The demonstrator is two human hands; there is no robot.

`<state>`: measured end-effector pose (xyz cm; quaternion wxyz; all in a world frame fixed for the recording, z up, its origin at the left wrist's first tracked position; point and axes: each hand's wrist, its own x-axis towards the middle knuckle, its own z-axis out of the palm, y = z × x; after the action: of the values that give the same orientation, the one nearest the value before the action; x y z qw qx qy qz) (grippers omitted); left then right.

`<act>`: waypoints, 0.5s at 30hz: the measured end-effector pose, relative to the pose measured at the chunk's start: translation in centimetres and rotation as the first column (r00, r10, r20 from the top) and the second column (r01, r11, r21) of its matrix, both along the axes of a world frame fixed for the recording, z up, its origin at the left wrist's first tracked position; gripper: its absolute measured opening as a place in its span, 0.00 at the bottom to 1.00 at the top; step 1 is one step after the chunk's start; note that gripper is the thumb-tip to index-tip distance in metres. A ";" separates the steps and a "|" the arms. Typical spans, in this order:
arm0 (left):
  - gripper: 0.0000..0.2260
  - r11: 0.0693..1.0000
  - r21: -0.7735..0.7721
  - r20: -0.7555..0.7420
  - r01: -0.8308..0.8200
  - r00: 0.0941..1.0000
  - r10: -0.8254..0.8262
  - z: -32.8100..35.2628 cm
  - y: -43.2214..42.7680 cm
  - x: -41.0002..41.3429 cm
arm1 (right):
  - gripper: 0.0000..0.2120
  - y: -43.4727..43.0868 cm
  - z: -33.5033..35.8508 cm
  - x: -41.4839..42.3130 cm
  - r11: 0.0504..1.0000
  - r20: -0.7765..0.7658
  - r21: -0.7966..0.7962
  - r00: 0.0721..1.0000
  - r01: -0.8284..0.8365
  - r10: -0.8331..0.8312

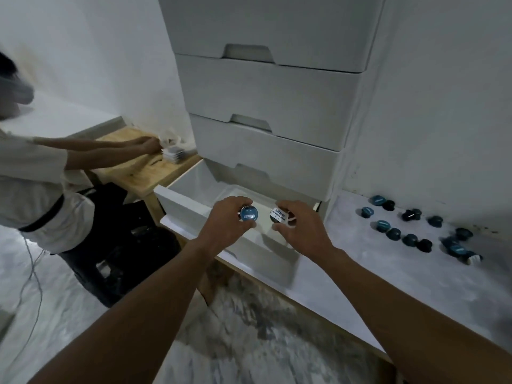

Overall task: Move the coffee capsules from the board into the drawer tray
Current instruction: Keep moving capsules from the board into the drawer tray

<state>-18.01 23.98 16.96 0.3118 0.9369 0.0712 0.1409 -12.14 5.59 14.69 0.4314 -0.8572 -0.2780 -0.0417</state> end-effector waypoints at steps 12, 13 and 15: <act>0.21 0.973 -0.036 -0.052 0.228 0.972 -0.230 -0.5 13.4 5.7 | 0.22 10.5 -2.3 2.1 0.974 -0.073 -0.043 0.972 0.220 -0.223; 0.20 0.968 -0.037 -0.068 0.247 0.966 -0.249 -0.8 13.9 6.2 | 0.22 10.9 -2.4 2.3 0.971 -0.083 -0.056 0.968 0.233 -0.237; 0.20 0.959 -0.043 -0.099 0.281 0.954 -0.284 -1.4 14.5 7.3 | 0.23 11.4 -2.6 2.9 0.968 -0.099 -0.063 0.963 0.244 -0.250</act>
<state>-10.67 38.51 15.52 0.3380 0.9390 -0.0451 0.0450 -9.22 17.01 12.09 0.4152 -0.8969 -0.1465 -0.0426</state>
